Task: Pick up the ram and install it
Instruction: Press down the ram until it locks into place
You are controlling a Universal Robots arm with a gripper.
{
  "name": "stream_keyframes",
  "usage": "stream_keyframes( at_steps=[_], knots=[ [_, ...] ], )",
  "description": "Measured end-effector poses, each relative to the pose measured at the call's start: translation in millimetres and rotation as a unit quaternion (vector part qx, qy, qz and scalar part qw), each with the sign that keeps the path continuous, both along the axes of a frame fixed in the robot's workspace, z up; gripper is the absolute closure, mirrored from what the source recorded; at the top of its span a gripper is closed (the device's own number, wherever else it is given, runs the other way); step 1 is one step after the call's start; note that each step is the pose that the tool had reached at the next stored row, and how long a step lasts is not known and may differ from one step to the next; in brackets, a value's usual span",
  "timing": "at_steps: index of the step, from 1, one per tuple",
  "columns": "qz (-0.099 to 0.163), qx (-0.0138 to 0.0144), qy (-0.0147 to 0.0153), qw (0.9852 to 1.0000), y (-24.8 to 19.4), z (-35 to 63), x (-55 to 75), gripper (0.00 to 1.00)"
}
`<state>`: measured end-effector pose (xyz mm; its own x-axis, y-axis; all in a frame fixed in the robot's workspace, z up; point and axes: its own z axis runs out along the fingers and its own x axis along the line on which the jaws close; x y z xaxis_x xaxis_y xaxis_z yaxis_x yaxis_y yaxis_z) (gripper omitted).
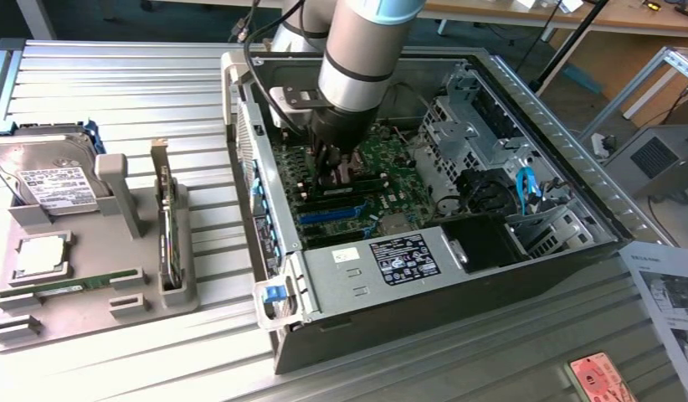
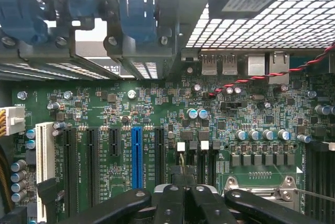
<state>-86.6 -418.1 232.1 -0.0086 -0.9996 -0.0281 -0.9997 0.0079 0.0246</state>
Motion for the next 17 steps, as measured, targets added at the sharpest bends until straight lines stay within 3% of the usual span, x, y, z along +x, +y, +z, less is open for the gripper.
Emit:
stream_keyframes(
  at_steps=[17],
  knots=[
    [0.000, 0.0002, -0.0001, 1.0000, 0.0, -2.6, 0.0, 0.89]
  ],
)
